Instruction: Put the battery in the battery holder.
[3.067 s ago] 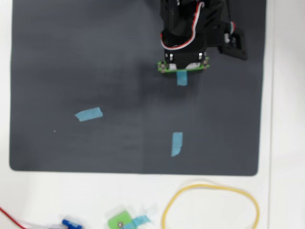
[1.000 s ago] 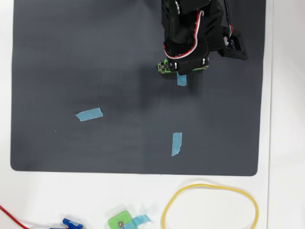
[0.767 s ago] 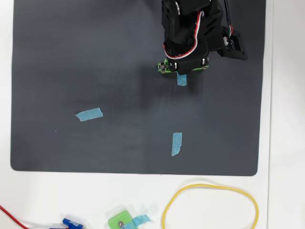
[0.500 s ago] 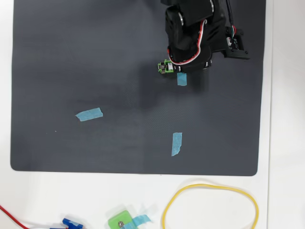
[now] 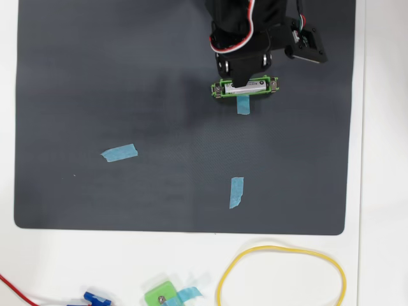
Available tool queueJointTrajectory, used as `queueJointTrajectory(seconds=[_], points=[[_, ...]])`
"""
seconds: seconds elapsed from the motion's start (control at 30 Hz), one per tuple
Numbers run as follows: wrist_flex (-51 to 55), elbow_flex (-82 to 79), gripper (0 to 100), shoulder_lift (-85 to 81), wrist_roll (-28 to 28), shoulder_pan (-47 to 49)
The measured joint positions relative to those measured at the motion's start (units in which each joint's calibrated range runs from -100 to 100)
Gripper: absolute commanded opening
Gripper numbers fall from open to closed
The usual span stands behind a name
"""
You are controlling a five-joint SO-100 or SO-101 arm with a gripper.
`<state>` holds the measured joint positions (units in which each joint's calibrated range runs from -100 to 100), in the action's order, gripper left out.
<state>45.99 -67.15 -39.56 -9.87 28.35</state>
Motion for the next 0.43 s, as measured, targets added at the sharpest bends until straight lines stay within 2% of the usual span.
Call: queueJointTrajectory(seconds=[0.13, 0.43], points=[[0.0, -6.4, 0, -12.8, 2.8, -1.9], [0.1, -16.2, 0, -38.0, 3.4, -20.9]])
